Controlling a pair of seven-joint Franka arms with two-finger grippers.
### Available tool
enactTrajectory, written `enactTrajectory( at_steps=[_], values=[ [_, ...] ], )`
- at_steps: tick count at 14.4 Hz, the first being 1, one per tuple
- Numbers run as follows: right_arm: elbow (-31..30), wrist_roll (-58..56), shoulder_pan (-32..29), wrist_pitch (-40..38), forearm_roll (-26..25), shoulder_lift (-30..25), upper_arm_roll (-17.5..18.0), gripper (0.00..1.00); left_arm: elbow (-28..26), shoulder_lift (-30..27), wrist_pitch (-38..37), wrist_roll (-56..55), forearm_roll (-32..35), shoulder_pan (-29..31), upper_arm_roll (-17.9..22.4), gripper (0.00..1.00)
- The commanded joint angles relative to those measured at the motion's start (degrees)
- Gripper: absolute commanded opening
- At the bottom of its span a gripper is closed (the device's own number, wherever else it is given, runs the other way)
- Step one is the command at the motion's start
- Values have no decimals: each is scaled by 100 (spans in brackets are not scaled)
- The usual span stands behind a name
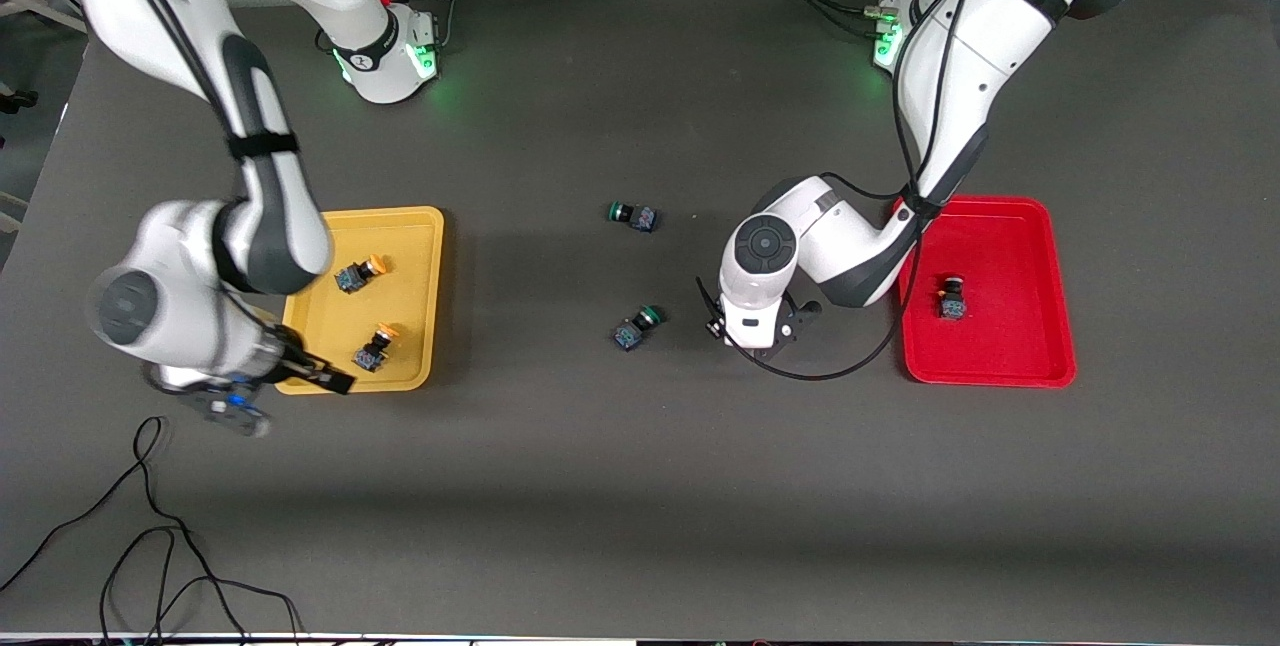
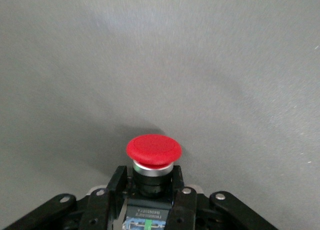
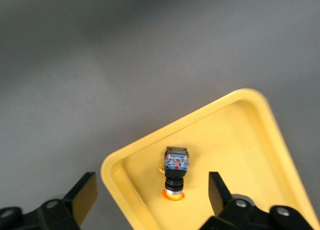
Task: Place red and yellow buttons in trays
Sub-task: 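Place the second yellow button in the yellow tray while the left gripper grasps, then lower the second red button into the red tray while the right gripper retracts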
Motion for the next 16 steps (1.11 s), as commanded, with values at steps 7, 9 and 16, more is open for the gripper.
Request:
enactTrajectory(
  at_steps=[7, 9, 16],
  values=[
    [1282, -1463, 84, -2629, -796, -1585, -682, 100, -1640, -2358, -1551, 4110, -1138, 2720, -1173, 0],
    [1301, -1500, 93, -2728, -931, -1893, -656, 100, -2196, -2816, -1551, 5568, -1322, 3592, -1227, 0],
    [1301, -2528, 58, -2957, -581, -1894, -726, 100, -2866, -2073, 56, 7948, 62, 5492, -1026, 0]
  ],
)
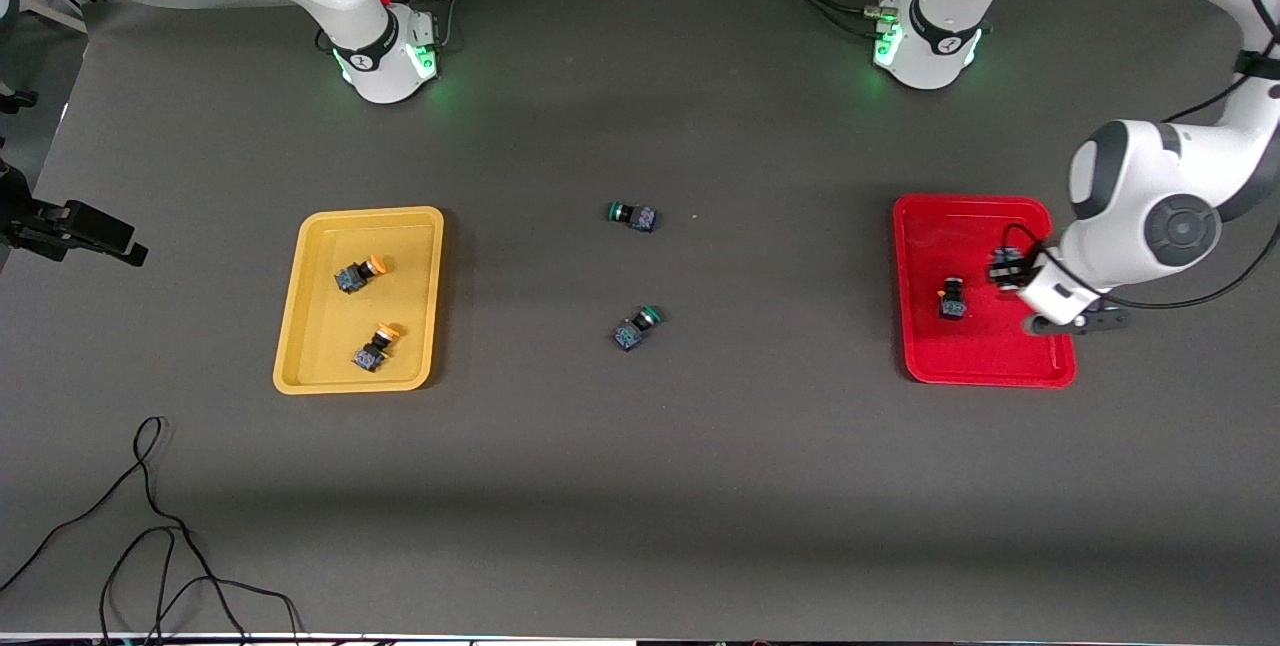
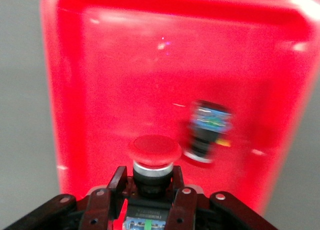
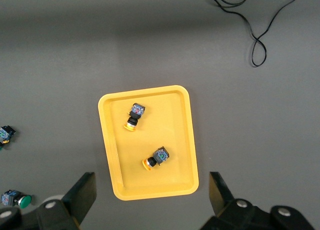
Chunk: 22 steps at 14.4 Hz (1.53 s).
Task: Place red and yellow buttons in trays
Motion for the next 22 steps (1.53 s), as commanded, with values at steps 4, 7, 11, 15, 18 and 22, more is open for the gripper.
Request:
enactTrajectory(
  at_steps=[4, 7, 11, 15, 18, 22],
  values=[
    [24, -274, 16, -34, 247, 145, -40, 100, 1, 656, 686, 111, 868, 240, 216, 70],
    [16, -230, 33, -34, 247, 119, -40, 100, 255, 472, 100, 181, 851, 249, 172, 100],
    [42, -177, 42, -86, 256, 84, -32, 100, 1273, 235, -1622, 697, 326, 293, -197, 100],
    [77, -168, 42, -86, 422, 119, -31, 100, 2040, -502, -2899, 1620, -405, 302, -197, 100],
    [112, -177, 51, -86, 396, 110, -5, 100, 2251, -1328, -3295, 2044, -1282, 31, 152, 100],
    [112, -160, 68, -95, 431, 119, 30, 100, 2348, -2068, -3647, 1948, -1750, -2691, 2506, 100]
  ],
)
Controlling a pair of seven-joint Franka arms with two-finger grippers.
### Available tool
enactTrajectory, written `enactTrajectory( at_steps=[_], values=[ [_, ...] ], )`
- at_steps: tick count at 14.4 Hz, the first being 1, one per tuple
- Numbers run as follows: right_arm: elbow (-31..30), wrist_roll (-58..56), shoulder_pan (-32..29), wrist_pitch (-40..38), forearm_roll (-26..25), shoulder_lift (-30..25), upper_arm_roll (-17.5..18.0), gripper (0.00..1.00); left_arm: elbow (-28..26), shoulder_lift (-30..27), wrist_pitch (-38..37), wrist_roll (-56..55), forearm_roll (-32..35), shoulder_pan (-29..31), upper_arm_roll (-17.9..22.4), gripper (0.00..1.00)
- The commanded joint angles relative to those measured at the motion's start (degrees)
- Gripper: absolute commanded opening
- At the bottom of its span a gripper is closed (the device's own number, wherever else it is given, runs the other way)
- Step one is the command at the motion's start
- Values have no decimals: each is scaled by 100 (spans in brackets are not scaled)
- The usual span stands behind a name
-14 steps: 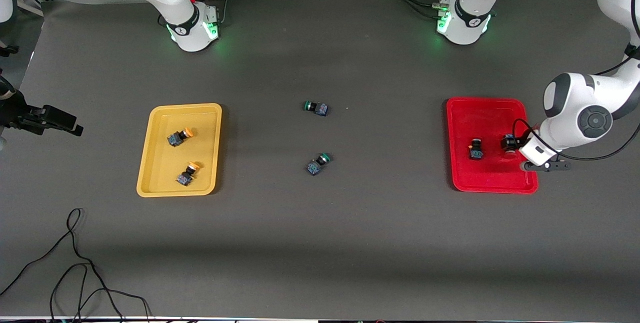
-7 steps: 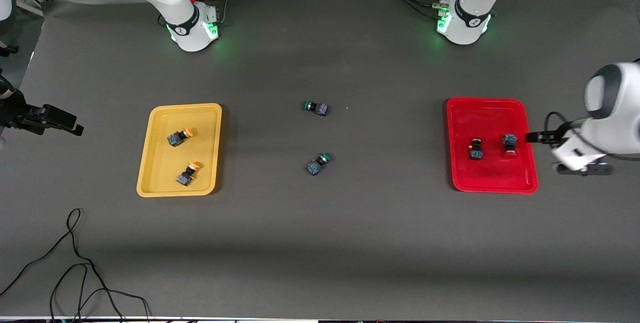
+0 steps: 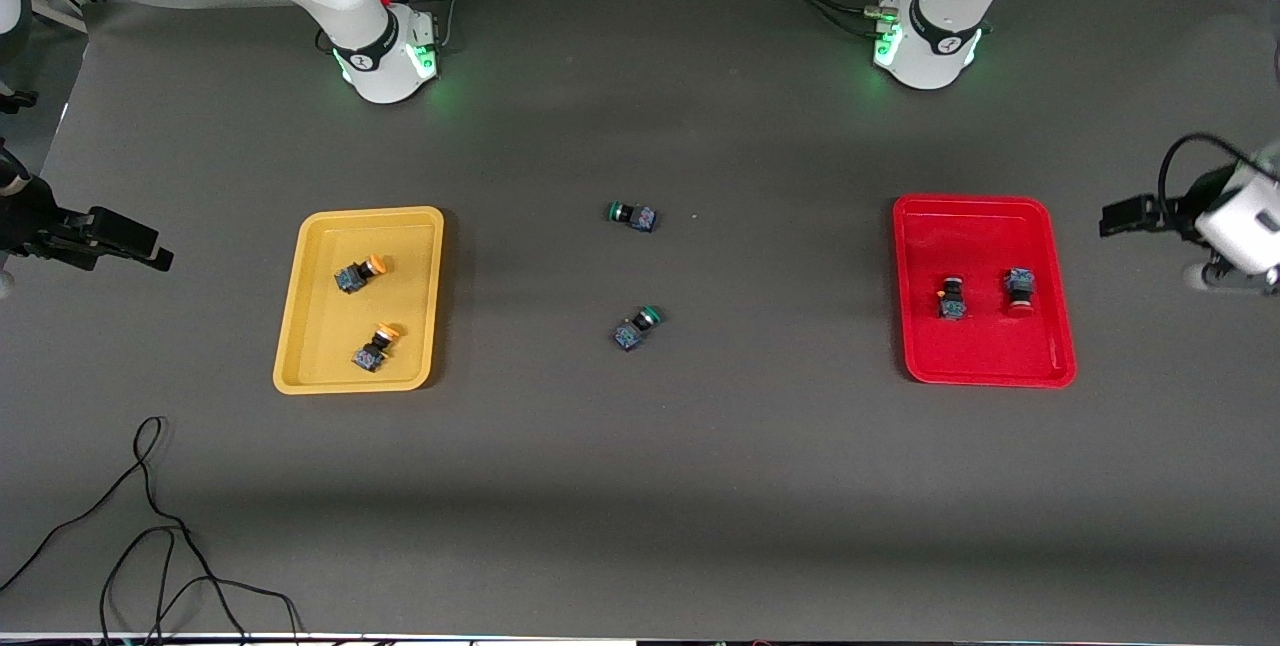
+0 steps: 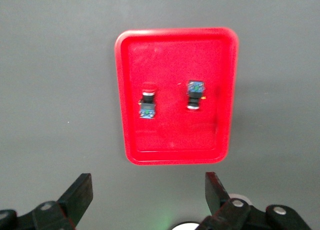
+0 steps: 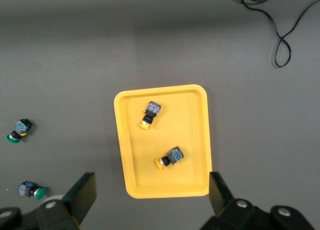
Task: Place red and yellow buttons in trays
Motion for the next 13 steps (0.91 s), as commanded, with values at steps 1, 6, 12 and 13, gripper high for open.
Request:
enactTrajectory(
  at_steps=[1, 6, 12, 13],
  values=[
    [92, -52, 35, -93, 86, 15, 12, 100, -52, -449, -259, -38, -159, -1571, 1252, 100],
    [100, -61, 132, -93, 77, 24, 3, 100, 737, -222, -768, -610, -317, -2120, 1440, 100],
    [100, -70, 220, -93, 68, 15, 12, 100, 1038, -72, -945, -619, -344, -2085, 1440, 100],
    [100, -70, 220, -93, 68, 7, 3, 100, 1029, -72, -954, -619, -327, -2076, 1440, 100]
  ],
)
